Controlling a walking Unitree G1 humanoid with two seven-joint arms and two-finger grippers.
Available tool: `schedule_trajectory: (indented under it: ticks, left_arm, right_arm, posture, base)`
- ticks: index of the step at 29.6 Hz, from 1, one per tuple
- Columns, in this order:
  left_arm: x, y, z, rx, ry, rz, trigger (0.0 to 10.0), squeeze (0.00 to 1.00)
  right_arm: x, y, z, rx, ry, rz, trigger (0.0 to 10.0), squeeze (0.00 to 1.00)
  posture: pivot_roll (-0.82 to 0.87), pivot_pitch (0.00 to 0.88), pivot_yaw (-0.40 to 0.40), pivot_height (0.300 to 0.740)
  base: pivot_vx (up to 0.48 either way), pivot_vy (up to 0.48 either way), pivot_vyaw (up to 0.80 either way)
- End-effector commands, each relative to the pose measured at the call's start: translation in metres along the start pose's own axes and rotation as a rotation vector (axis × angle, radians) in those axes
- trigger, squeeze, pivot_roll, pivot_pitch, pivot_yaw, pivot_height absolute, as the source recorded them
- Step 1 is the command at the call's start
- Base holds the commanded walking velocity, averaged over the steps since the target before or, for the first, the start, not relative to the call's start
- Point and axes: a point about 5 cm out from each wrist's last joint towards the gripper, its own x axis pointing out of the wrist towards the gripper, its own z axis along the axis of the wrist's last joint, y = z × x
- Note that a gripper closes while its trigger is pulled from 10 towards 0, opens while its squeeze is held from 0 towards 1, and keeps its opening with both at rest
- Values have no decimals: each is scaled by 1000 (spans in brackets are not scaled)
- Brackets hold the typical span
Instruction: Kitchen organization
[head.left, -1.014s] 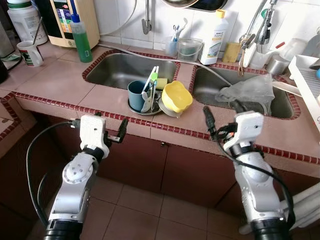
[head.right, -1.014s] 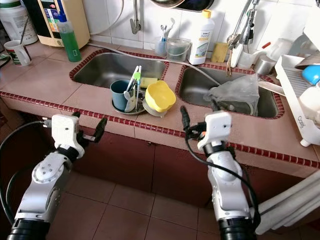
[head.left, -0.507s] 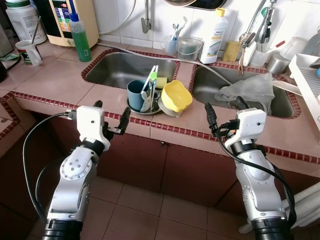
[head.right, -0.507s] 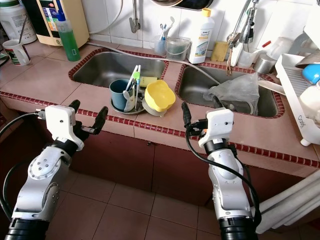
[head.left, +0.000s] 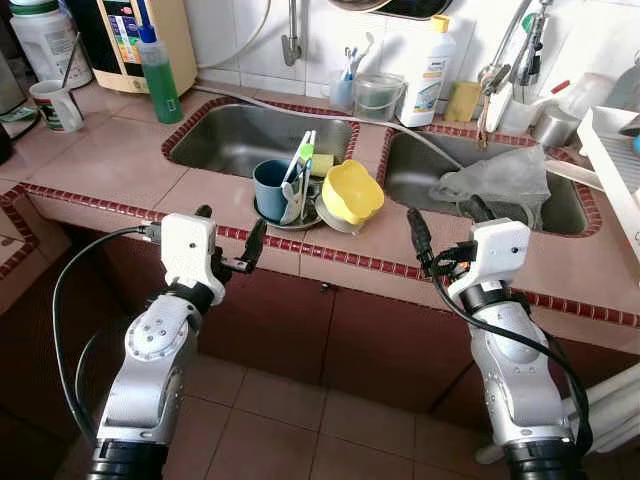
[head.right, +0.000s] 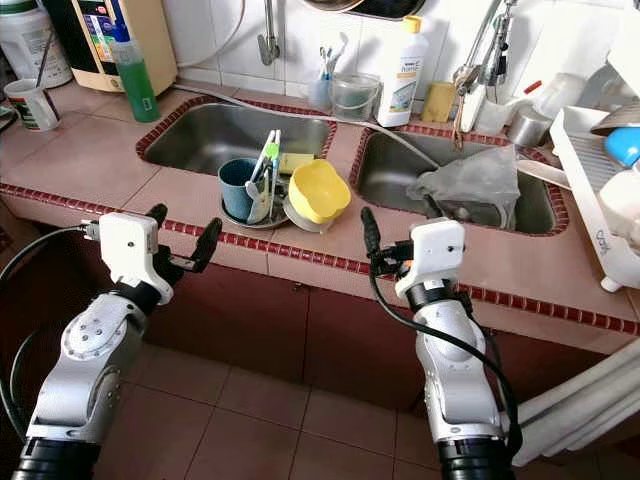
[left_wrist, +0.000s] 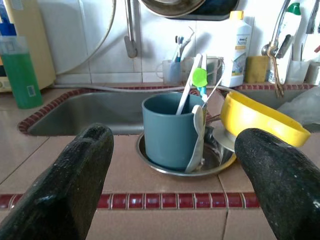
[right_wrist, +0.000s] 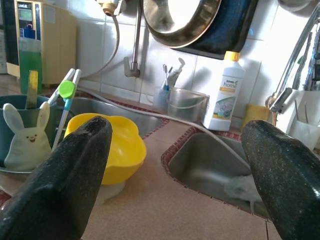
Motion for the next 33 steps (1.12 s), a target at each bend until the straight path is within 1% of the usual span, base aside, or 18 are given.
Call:
schedule_trajectory:
  ticks: [1, 18, 19, 23, 24, 29, 33]
  left_arm:
    - [0, -2, 4, 4, -10, -20, 10000, 0]
    - [2, -4, 4, -16, -11, -25, 10000, 0]
    - [1, -6, 6, -41, -35, -37, 10000, 0]
    - [0, -7, 8, -43, -46, -31, 10000, 0]
    - [-1, -7, 8, -58, -51, -34, 10000, 0]
    - [-1, -6, 8, -43, -50, -25, 10000, 0]
    - [-2, -7, 8, -27, -45, -39, 10000, 0]
  right_arm:
    - [1, 0, 5, -7, -15, 0, 10000, 0]
    - [1, 1, 4, -8, -8, 18, 10000, 0]
    - [1, 1, 4, -12, -7, 21, 10000, 0]
    - [1, 1, 3, -14, -5, 24, 10000, 0]
    - [0, 2, 3, -14, -4, 25, 10000, 0]
    - [0, 2, 3, -15, -2, 31, 10000, 0]
    - [-1, 2, 3, -17, 1, 35, 10000, 0]
  posture:
    - [-21, 48, -6, 740]
    - [-21, 43, -11, 740]
    - [-21, 42, -12, 740]
    - [-20, 42, -14, 740]
    - [-21, 41, -14, 740]
    - [-21, 38, -16, 740]
    - [-20, 39, -17, 740]
  base:
    - [304, 0, 0]
    - [396, 0, 0]
    - [0, 0, 0]
    - [0, 0, 0]
    - [0, 0, 0]
    - [0, 0, 0]
    - [0, 0, 0]
